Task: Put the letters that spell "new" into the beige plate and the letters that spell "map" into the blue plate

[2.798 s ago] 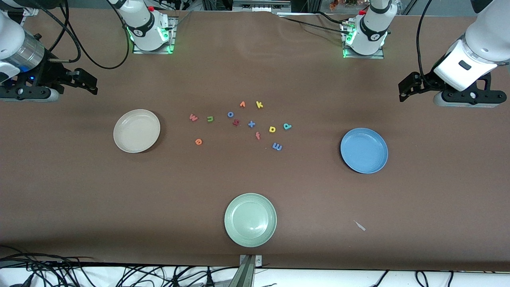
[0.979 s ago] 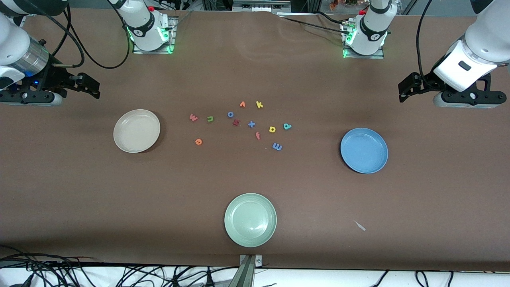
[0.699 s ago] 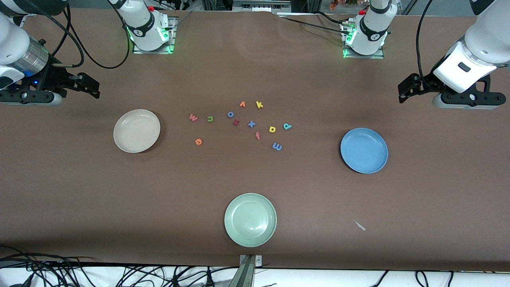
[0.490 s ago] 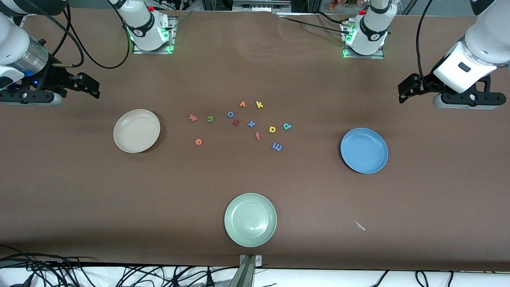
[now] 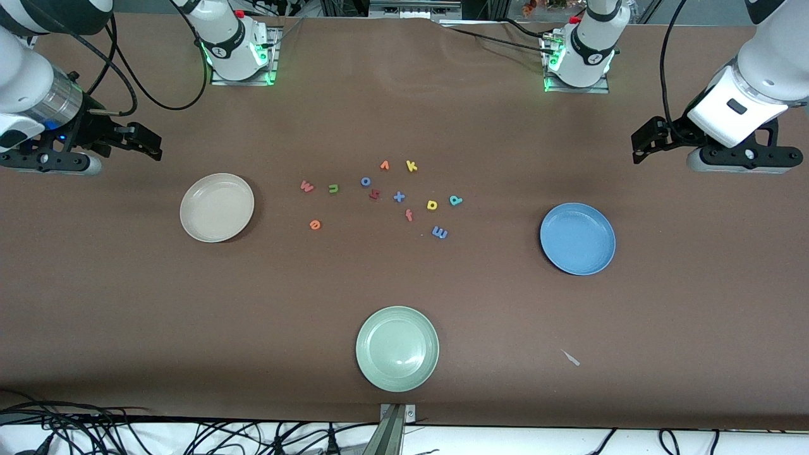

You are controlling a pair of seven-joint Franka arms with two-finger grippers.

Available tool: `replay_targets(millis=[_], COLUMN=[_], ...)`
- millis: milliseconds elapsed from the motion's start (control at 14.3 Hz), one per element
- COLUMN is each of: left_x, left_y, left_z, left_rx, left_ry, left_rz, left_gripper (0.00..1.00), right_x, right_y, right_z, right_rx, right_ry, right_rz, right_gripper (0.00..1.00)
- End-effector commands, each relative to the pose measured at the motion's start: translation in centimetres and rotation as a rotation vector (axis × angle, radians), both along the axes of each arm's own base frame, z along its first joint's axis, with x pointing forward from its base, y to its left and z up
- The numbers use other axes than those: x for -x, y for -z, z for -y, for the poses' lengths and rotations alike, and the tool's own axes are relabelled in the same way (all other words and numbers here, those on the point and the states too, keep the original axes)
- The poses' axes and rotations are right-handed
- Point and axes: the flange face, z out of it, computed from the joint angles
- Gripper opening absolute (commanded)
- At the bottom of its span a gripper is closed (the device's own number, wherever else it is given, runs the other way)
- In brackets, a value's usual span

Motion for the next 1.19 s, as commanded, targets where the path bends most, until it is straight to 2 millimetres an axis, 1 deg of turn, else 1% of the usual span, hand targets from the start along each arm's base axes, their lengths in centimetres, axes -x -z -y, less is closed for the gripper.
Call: replay_targets(millis=[0, 280, 350, 420, 560, 630, 699, 909, 1049, 1119], left_x=[-0.3, -0.3, -0.3, -0.3, -0.3, -0.3, -0.3, -0.3, -0.3, -0.3], left_y=[-0.7, -0.7, -0.7, -0.7, -0.7, -0.7, -0.7, -0.7, -0.7, -0.7], left_z=[0.3, 0.2, 0.2, 0.2, 0.3, 0.2, 0.2, 0.2, 0.2, 0.2], left_rx=[-0.004, -0.003, -0.003, -0.003, -0.003, -0.003, -0.003, -0.003, -0.003, -0.003], left_ry=[0.003, 0.003, 0.001, 0.003, 0.004, 0.001, 0.001, 0.001, 0.001, 0.001], left_rz=[0.001, 0.002, 0.002, 0.002, 0.002, 0.002, 0.002, 0.002, 0.002, 0.002], left_gripper=[1.00, 1.00, 1.00, 1.00, 1.00, 1.00, 1.00, 1.00, 1.00, 1.00], right_x=[0.5, 0.4, 0.5, 0.4, -0.3, -0.5, -1.0, -1.4, -1.7, -1.4], right_y=[-0.5, -0.5, -0.3, 0.3, 3.1, 3.7, 4.9, 8.1, 10.2, 11.5], right_z=[-1.6, -1.9, -2.5, -3.5, -5.9, -7.2, -8.1, -10.2, -11.0, -11.6], right_rx=[0.008, -0.002, -0.003, -0.001, -0.002, -0.013, -0.026, -0.040, -0.044, -0.045], right_ry=[0.029, 0.027, 0.005, -0.020, -0.111, -0.192, -0.222, -0.252, -0.270, -0.281], right_rz=[0.010, 0.013, 0.006, -0.009, -0.062, -0.074, -0.096, -0.143, -0.148, -0.138], right_gripper=[1.00, 1.00, 1.00, 1.00, 1.00, 1.00, 1.00, 1.00, 1.00, 1.00])
